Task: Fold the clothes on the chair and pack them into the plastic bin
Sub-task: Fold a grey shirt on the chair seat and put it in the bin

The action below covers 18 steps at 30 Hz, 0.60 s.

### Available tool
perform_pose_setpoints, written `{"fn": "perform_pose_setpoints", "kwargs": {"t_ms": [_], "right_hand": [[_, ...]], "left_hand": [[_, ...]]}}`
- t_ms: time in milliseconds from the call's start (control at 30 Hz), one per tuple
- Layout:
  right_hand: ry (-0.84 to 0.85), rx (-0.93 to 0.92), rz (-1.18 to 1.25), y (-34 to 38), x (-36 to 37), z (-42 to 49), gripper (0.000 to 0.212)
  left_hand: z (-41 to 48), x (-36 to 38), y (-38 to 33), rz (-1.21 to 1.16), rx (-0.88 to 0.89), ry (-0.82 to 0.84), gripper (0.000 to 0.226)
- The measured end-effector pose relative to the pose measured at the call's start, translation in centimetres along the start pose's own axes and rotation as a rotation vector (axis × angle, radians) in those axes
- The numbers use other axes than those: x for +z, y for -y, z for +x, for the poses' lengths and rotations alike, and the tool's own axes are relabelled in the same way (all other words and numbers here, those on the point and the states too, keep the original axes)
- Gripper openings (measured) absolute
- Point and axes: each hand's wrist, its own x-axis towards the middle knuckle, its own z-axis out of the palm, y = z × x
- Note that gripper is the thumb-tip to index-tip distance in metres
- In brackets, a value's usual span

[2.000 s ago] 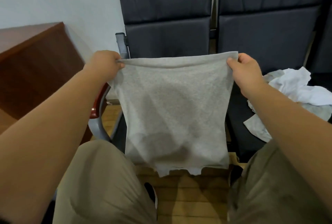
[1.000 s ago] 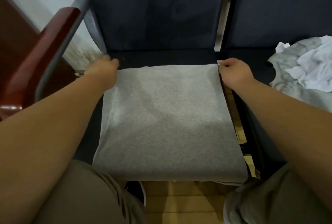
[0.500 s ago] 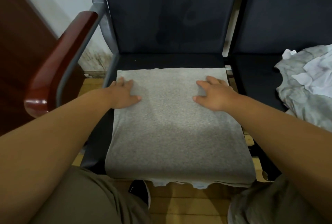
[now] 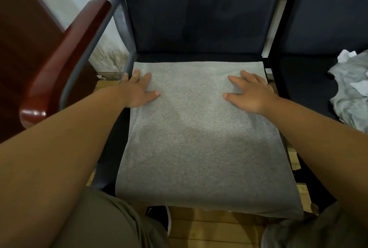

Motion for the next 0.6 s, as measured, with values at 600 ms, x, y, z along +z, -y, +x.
{"fn": "perform_pose_setpoints", "kwargs": {"t_ms": [600], "right_hand": [[0.041, -0.077, -0.014, 3.4, -0.1, -3.2, 0.094]], "left_hand": [[-4.0, -0.3, -2.5, -0.117, 0.167, -0.027, 0.094]]}}
